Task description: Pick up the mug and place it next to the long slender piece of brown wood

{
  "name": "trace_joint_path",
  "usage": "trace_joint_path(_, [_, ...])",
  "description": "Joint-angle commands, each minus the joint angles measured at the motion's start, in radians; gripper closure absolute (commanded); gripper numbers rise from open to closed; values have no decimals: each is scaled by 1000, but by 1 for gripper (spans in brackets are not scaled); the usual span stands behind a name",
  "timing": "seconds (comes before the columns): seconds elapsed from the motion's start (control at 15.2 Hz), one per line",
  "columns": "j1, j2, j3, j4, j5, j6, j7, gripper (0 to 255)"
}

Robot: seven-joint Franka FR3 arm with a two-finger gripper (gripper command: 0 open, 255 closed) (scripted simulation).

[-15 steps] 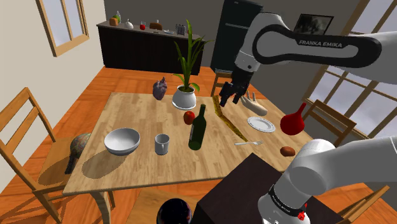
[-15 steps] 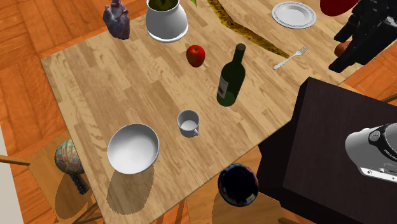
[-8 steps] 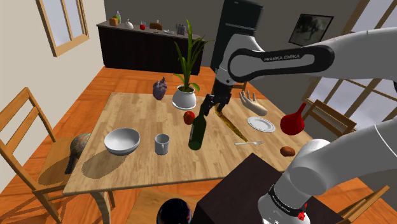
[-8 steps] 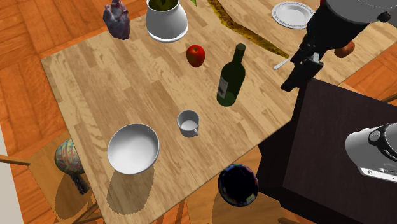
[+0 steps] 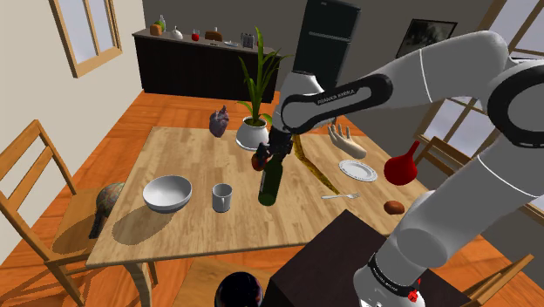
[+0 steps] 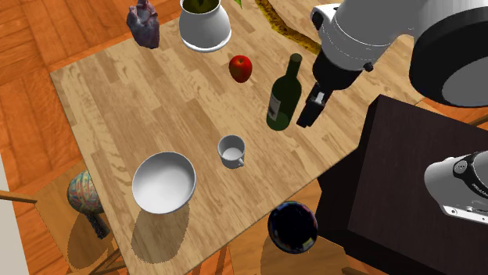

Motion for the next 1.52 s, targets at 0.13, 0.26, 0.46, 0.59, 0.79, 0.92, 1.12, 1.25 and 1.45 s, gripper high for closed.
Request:
trace_joint_path(0.13, [1, 160, 16, 53, -29, 111, 36, 0])
trace_joint_path(0.26, [3, 241, 20, 91, -50, 154, 57, 0])
trace_joint_path(0.46, [12, 362, 18, 159, -85, 208, 91, 0])
trace_joint_path(0.59, [22, 443, 12, 210, -108, 237, 113, 0])
trace_joint_path(0.79, [40, 562, -1, 297, -139, 271, 143, 0])
trace_joint_path(0.92, [53, 642, -11, 362, -156, 286, 159, 0])
trace_joint_path(1.12, [74, 761, -27, 469, -175, 299, 179, 0])
trace_joint_path(1.25, [78, 789, -31, 488, -178, 307, 182, 0])
trace_joint_path(1.45, [82, 825, -35, 501, -182, 330, 185, 0])
